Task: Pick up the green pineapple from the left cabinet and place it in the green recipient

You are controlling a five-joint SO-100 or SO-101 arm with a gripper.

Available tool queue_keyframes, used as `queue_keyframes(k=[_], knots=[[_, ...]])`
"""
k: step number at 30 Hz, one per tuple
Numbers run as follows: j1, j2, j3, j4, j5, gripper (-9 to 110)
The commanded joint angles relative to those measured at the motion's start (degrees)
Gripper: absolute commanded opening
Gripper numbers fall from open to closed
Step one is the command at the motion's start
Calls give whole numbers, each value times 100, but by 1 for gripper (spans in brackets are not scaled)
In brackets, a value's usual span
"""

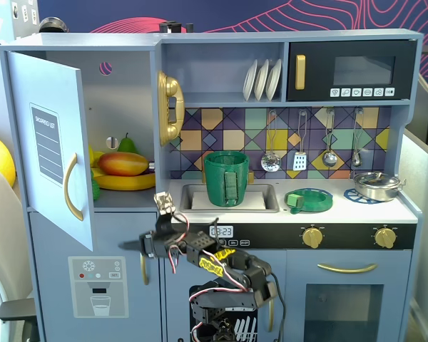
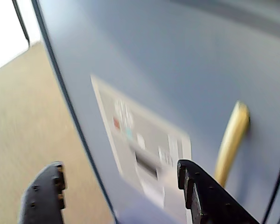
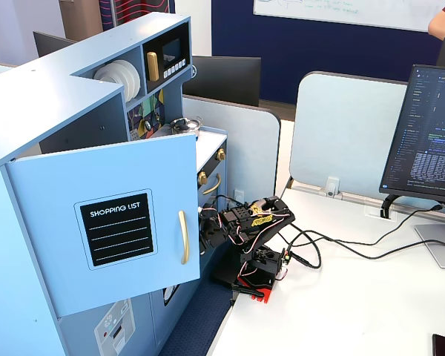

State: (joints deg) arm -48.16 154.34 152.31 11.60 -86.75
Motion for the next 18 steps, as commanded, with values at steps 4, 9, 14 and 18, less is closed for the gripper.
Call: queue_keyframes(k=[4, 9, 14, 18], knots=[[-9, -1011, -1450, -949, 114, 34], [149, -1758, -2083, -1459, -114, 39], [237, -2584, -2795, -1714, -413, 42], [299, -3234, -3278, -1951, -633, 42]])
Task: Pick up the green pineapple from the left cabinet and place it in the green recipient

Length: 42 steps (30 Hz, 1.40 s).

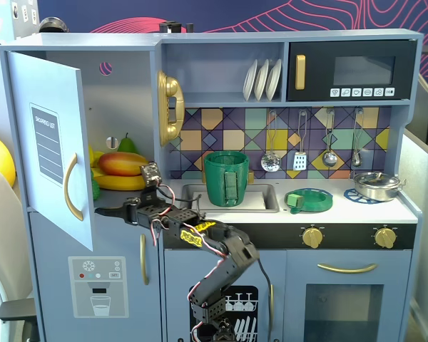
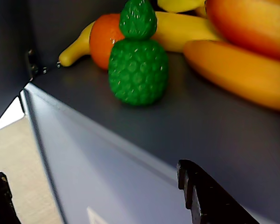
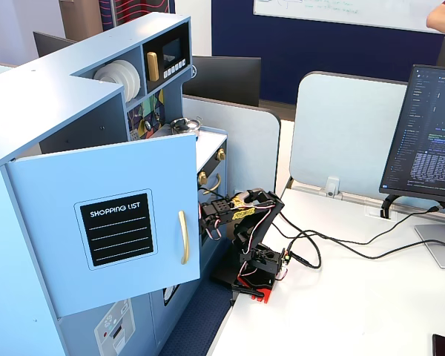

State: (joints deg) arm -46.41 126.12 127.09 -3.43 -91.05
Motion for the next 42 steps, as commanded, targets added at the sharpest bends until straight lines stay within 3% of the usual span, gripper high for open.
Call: queue_keyframes(k=[1, 42], knots=[[132, -571, -896, -457, -246, 43], [290, -4342, -4737, -932, -466, 47]])
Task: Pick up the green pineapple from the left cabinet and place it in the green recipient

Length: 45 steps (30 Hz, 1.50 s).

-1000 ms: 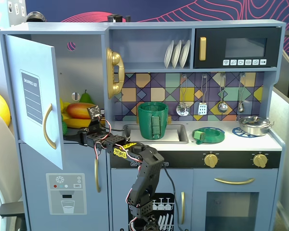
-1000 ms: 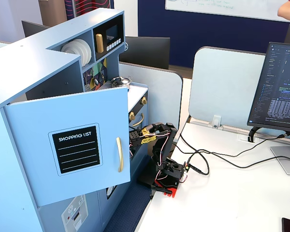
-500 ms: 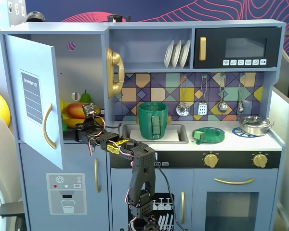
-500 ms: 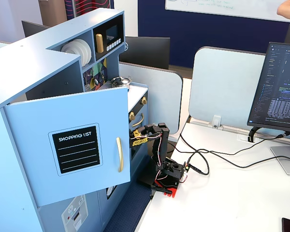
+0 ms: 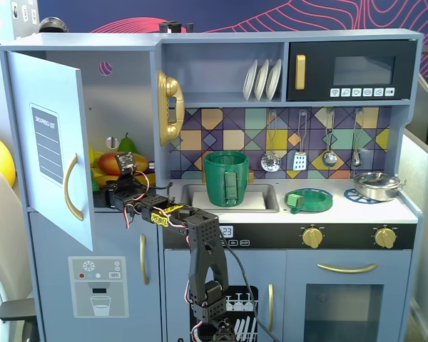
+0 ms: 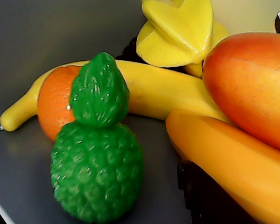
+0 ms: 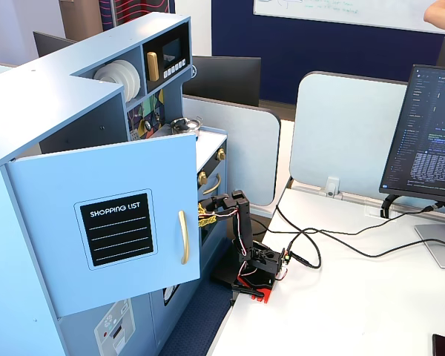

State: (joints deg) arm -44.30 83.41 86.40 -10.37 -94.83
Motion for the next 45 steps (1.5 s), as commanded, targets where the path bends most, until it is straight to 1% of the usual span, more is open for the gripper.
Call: queue_keyframes(k=[1, 10, 27, 29, 30, 32, 33, 40, 43, 45], knots=[[79, -158, -782, -237, -97, 47], [0, -791, -1494, -88, -70, 47], [-202, -1521, -2206, 26, 97, 46], [-229, -1591, -2285, 62, 44, 42], [-246, -1617, -2312, 132, -53, 36], [-281, -1635, -2355, 422, -598, 9], [-290, -1644, -2364, 457, -642, 0], [-281, -1354, -2162, 272, -571, 0], [-237, -747, -1608, 97, -870, 0], [-237, -18, -914, -44, -940, 0]])
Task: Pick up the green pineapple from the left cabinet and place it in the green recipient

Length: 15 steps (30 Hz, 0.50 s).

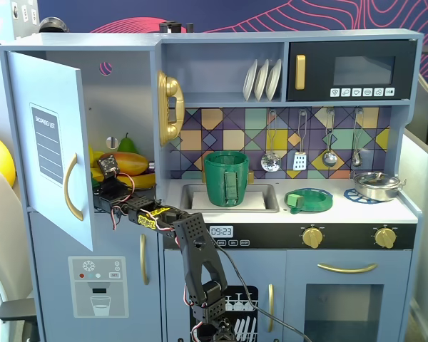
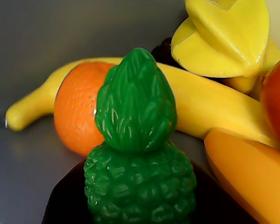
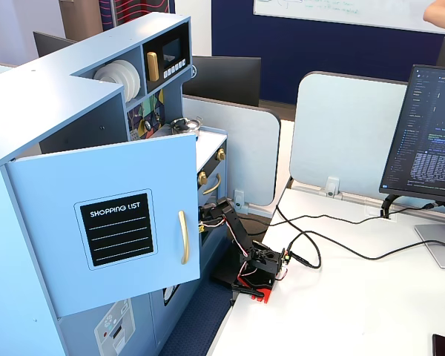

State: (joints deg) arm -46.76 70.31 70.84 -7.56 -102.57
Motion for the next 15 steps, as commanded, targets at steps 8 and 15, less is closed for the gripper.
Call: queue_keyframes(k=[8, 15], knots=[[-132, 5133, 3656, 114, -149, 0], [325, 7919, 4667, 1178, 44, 0]])
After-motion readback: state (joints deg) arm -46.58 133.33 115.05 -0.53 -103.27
